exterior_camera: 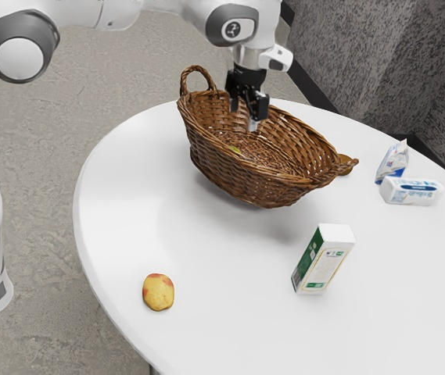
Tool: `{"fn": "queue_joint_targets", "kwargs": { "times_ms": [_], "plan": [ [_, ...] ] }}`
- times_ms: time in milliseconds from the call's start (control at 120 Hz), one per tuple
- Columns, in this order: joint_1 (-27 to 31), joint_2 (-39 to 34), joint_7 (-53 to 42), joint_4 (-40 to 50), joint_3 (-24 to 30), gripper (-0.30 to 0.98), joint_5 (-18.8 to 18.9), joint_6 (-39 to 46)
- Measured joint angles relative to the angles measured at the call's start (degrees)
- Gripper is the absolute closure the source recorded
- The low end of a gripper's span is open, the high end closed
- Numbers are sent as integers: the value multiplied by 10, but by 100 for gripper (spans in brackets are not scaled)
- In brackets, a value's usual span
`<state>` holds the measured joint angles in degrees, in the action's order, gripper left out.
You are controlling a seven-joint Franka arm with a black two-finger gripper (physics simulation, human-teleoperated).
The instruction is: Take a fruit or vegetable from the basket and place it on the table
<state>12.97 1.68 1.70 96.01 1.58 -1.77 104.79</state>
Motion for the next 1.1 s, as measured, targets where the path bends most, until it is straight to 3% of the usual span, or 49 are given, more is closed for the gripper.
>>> {"fn": "queue_joint_targets", "kwargs": {
  "times_ms": [442,517,600,700,850,1100],
  "plan": [
    [-90,6,-7,12,12,0,-8,22],
    [-83,9,-7,12,11,0,-8,23],
    [-49,61,-8,-63,19,0,-4,6],
    [-6,7,-7,-10,26,0,-1,11],
    [28,3,-7,9,27,0,-1,21],
    [2,12,-8,31,28,0,-2,38]
  ]
}}
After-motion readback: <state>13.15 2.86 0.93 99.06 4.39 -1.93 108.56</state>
